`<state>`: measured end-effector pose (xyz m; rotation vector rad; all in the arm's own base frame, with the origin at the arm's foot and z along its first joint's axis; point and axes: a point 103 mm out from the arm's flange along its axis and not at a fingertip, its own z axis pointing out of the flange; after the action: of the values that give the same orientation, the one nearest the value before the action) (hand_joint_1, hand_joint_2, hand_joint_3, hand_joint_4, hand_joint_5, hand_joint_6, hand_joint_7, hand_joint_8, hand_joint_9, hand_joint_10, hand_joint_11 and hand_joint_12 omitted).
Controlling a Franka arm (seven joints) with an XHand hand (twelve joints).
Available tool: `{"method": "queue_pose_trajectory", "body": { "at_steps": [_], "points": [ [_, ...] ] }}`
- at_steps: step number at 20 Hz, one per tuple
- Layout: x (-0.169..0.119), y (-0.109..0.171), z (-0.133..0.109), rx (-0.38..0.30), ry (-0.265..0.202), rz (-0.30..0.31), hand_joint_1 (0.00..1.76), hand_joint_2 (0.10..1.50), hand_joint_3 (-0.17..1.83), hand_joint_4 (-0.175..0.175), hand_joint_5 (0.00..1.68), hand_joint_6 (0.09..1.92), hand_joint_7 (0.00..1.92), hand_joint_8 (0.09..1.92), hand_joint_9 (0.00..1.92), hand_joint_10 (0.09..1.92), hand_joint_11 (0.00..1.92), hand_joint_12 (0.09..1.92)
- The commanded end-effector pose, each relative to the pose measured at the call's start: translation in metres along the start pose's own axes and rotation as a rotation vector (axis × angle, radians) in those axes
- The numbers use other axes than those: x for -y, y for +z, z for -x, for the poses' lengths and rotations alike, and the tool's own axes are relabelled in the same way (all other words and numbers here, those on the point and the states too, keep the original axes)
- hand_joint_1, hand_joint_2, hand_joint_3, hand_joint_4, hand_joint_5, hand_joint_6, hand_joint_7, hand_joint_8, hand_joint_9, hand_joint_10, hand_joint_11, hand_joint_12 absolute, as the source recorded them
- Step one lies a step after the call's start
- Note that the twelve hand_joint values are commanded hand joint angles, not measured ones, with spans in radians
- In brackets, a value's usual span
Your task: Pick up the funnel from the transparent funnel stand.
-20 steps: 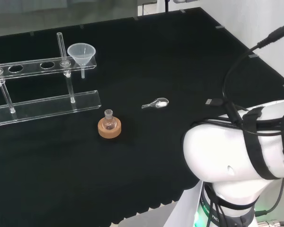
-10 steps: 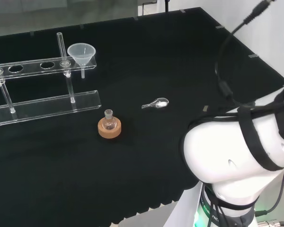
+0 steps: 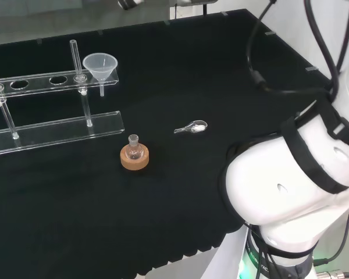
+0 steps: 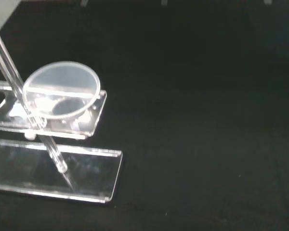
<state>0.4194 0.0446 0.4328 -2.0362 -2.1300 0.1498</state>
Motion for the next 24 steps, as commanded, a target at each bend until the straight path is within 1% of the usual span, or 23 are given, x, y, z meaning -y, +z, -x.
{"method": "queue_pose_trajectory", "body": {
  "at_steps": [1,2,3,5,7,10,13,15,17,20,22,23,24],
  "points": [
    [-0.025,0.029,-0.018,-0.031,-0.065,0.002,0.36,0.57,0.00,0.015,0.00,0.09,0.00,0.09,0.00,0.09,0.00,0.51],
    [-0.026,0.032,-0.022,-0.054,-0.075,0.026,0.36,0.57,0.00,0.009,0.00,0.09,0.00,0.09,0.00,0.09,0.00,0.65],
    [-0.026,0.035,-0.027,-0.056,-0.086,0.043,0.35,0.57,0.00,0.003,0.00,0.09,0.00,0.09,0.00,0.09,0.00,0.81],
    [-0.027,0.041,-0.036,-0.040,-0.101,0.032,0.35,0.56,0.00,-0.003,0.00,0.09,0.00,0.09,0.00,0.09,0.00,1.04],
    [-0.028,0.047,-0.045,0.004,-0.120,0.030,0.37,0.56,0.00,-0.004,0.00,0.09,0.00,0.09,0.00,0.09,0.00,1.13],
    [-0.034,0.052,-0.056,0.058,-0.132,0.010,0.38,0.56,0.00,-0.004,0.00,0.09,0.00,0.09,0.00,0.09,0.00,1.16],
    [-0.039,0.057,-0.061,0.082,-0.138,-0.003,0.40,0.56,0.00,-0.001,0.00,0.09,0.00,0.09,0.00,0.09,0.00,1.02],
    [-0.042,0.061,-0.065,0.105,-0.143,-0.024,0.42,0.56,0.00,0.000,0.00,0.09,0.00,0.09,0.00,0.09,0.00,0.91],
    [-0.044,0.064,-0.068,0.116,-0.148,-0.037,0.42,0.56,0.00,0.000,0.00,0.09,0.00,0.09,0.00,0.09,0.00,0.84],
    [-0.048,0.068,-0.072,0.120,-0.157,-0.038,0.43,0.56,0.00,0.000,0.00,0.09,0.00,0.09,0.00,0.09,0.00,0.79],
    [-0.052,0.071,-0.073,0.112,-0.154,-0.042,0.43,0.56,0.00,0.000,0.00,0.09,0.00,0.09,0.00,0.09,0.00,0.79],
    [-0.054,0.073,-0.073,0.097,-0.150,-0.051,0.43,0.56,0.00,0.002,0.00,0.09,0.00,0.09,0.00,0.09,0.00,0.69],
    [-0.055,0.074,-0.072,0.087,-0.144,-0.048,0.43,0.56,0.00,0.002,0.00,0.09,0.00,0.09,0.00,0.09,0.00,0.43]
  ]
}}
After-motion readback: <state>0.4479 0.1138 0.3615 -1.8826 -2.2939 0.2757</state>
